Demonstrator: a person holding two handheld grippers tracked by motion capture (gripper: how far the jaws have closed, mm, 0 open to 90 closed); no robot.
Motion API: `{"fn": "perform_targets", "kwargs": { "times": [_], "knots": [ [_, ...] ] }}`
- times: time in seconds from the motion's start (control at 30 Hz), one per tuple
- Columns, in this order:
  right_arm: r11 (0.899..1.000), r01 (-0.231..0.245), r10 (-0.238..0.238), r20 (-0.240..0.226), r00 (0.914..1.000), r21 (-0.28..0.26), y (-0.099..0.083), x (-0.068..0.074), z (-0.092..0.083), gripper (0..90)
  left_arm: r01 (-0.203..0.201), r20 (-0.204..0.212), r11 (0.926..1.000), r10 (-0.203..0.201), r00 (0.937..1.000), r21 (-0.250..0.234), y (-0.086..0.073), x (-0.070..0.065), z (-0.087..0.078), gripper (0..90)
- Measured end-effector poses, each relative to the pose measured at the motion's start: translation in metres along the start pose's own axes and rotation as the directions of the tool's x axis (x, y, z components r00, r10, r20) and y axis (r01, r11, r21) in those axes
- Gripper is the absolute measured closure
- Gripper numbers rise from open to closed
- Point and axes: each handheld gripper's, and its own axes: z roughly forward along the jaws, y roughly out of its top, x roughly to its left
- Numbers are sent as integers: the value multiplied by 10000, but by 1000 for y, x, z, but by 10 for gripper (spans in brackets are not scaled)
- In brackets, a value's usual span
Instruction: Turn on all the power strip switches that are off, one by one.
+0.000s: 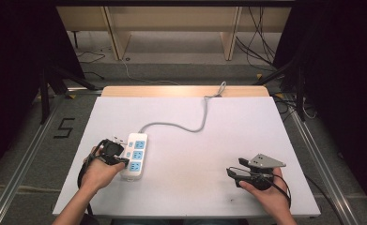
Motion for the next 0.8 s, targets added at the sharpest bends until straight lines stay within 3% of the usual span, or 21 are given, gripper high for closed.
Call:
{"fn": "perform_targets", "kwargs": {
  "times": [0.5,0.8],
  "knots": [
    [10000,1,-1,-17,10000,15,0,0,0,350,-55,-67,9999,56,10000,96,1,-1,1,900],
    [10000,13,-13,-17,10000,14,0,0,0,350,-269,-407,9996,273,9988,85,4,-5,3,900]
  ]
}}
